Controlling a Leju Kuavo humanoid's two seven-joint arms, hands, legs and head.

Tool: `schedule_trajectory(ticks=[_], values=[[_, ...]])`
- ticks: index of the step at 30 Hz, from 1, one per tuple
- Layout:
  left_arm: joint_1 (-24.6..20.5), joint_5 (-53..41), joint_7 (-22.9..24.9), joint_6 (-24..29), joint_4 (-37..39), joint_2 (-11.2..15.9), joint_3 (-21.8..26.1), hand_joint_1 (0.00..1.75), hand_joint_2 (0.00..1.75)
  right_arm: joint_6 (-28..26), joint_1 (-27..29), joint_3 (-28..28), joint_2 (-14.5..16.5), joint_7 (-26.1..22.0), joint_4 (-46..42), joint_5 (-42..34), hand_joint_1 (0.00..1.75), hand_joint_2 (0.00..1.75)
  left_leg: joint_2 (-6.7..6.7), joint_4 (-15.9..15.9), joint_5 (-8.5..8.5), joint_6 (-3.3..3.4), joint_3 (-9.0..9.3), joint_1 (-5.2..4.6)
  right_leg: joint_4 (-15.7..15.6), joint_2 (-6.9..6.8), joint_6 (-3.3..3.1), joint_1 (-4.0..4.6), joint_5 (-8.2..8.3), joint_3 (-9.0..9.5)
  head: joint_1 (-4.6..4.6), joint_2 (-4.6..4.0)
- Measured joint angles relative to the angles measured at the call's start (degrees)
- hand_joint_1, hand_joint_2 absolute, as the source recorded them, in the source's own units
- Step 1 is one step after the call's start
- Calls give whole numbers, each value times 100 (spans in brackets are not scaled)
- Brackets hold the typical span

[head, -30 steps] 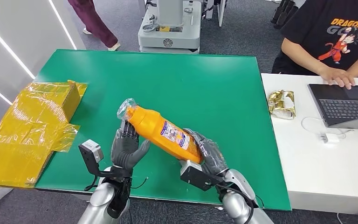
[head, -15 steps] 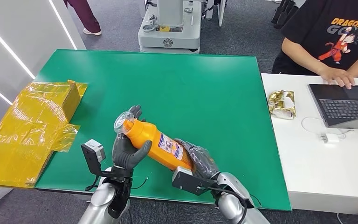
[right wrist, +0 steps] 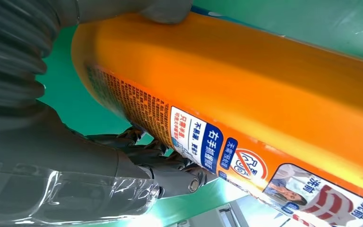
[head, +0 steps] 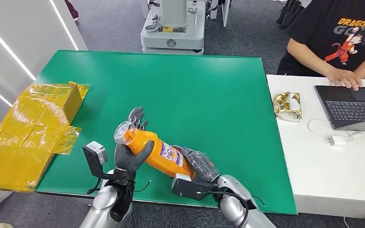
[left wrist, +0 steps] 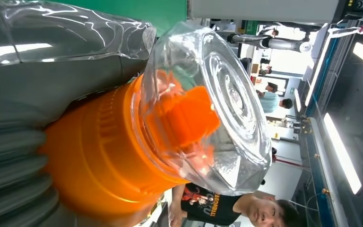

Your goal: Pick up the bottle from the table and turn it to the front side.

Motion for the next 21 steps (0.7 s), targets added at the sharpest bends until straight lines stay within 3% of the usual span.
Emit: schedule_trajectory(ticks=[1,18,21], values=[[0,1,-1,9,2,-3,0,175,175,0,0,1,0,1,3,2,175,175,0,0,0,0,0,0,0,0,0,0,0,0,0,0],[-2,-10,-117,42,3,-85,2,175,175,-18,21,-3,0,-3,19,19,173,175,0,0,0,0,0,0,0,0,0,0,0,0,0,0],[-1,-13,-134,39,3,-87,2,175,175,-37,26,-3,0,-20,19,13,45,175,0,0,0,0,0,0,0,0,0,0,0,0,1,0]])
